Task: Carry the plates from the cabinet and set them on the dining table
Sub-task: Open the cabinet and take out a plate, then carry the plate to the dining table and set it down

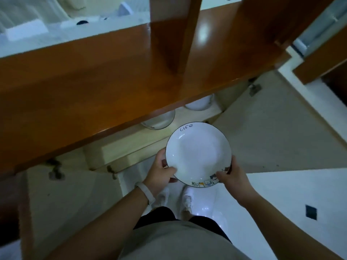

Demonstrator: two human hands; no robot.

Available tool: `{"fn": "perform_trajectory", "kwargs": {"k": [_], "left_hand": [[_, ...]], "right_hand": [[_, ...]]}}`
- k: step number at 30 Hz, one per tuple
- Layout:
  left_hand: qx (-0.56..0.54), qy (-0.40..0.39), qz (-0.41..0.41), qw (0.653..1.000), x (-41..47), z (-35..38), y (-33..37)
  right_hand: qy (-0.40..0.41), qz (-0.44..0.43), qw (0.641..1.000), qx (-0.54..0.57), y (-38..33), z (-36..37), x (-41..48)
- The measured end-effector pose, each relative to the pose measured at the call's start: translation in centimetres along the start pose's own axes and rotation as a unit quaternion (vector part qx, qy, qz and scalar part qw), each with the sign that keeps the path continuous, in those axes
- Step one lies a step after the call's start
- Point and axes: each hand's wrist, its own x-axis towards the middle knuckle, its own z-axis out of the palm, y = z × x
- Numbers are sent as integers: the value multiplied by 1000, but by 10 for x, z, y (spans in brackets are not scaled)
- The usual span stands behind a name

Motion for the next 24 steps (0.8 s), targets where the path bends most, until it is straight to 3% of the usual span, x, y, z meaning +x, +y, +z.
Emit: {"fn": "perform_trajectory", "kwargs": {"k": [12, 24], "left_hand": [[136, -227, -6, 964, 12, 133, 29], [251, -378, 62, 889, -73, 330, -18]], "right_hand": [[240, 9, 959, 152, 32, -82, -100], [367, -28, 884, 287, 133, -203, -227]]}}
